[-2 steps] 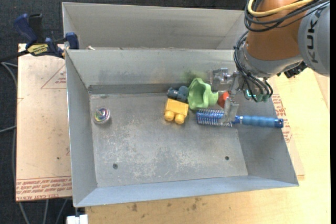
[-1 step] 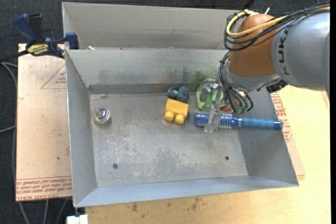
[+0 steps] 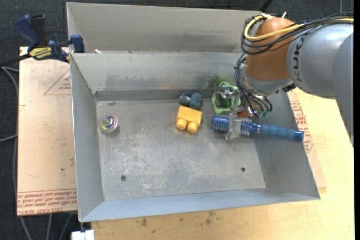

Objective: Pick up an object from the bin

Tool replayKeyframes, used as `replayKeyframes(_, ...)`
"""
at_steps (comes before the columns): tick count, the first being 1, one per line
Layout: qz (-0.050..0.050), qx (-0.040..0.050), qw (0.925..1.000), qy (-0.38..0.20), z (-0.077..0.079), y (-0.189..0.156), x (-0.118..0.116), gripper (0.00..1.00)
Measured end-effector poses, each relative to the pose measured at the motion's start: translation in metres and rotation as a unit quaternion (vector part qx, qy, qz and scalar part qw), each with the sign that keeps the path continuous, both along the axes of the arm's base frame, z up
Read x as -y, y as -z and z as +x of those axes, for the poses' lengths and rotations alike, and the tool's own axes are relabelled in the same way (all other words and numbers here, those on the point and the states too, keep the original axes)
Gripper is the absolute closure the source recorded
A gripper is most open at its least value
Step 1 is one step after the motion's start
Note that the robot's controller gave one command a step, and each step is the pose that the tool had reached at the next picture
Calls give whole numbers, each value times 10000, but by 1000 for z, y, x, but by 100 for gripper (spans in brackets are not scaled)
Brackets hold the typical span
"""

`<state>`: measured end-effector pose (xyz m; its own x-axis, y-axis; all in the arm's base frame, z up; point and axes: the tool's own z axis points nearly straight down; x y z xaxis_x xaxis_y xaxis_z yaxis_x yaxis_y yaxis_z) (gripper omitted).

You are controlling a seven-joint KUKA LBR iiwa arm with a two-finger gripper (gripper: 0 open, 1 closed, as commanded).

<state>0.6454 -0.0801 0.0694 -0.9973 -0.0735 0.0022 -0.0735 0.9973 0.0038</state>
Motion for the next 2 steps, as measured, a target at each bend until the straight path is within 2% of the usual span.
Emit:
replayKeyframes(1,14,-7,10000,-10,1,-3,-2,100)
replayKeyframes(2,-21,58,9999,-100,-4,-131,8,100)
